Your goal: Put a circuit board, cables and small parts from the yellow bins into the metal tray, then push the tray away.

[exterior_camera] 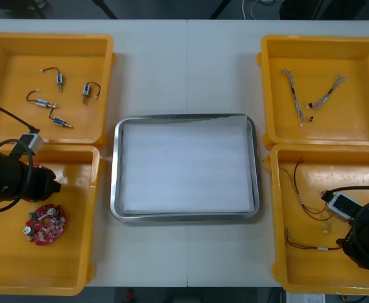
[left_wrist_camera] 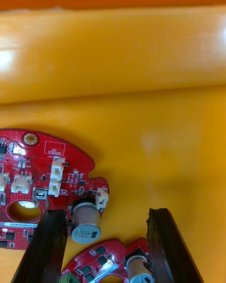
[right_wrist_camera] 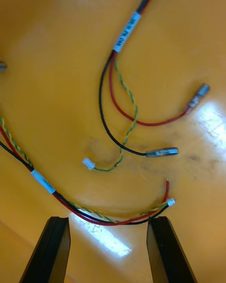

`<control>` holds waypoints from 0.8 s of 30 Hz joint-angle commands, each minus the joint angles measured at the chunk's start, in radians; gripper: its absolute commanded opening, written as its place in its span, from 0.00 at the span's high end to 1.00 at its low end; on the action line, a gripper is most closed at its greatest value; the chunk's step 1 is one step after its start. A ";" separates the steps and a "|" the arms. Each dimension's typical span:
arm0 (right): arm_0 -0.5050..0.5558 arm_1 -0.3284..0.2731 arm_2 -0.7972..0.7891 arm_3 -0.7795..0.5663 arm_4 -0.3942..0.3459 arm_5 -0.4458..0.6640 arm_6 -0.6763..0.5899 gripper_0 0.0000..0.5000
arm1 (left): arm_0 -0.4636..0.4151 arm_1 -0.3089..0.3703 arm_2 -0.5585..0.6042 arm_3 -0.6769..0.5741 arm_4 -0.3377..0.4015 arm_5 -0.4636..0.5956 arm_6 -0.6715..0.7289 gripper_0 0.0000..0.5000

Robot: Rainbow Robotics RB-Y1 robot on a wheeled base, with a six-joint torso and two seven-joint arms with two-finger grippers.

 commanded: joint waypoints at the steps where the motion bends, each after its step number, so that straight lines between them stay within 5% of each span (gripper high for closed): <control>1: 0.009 -0.070 0.064 0.011 0.005 -0.038 0.006 0.06 | 0.023 0.005 -0.018 0.001 -0.015 -0.017 0.074 0.00; 6: 0.006 -0.096 0.096 0.054 -0.004 -0.084 0.009 0.00 | 0.023 0.005 -0.029 0.007 -0.025 -0.034 0.076 0.13; 10: -0.005 -0.110 0.117 0.070 -0.007 -0.087 0.009 0.00 | 0.023 0.005 -0.029 0.007 -0.031 -0.034 0.076 0.69; 13: -0.011 -0.120 0.139 0.070 -0.007 -0.087 0.011 0.00 | 0.024 0.005 -0.029 0.007 -0.035 -0.034 0.074 1.00; 24: -0.035 -0.125 0.199 0.070 0.023 -0.125 0.018 0.00 | 0.026 0.020 -0.023 0.007 -0.031 -0.034 0.073 1.00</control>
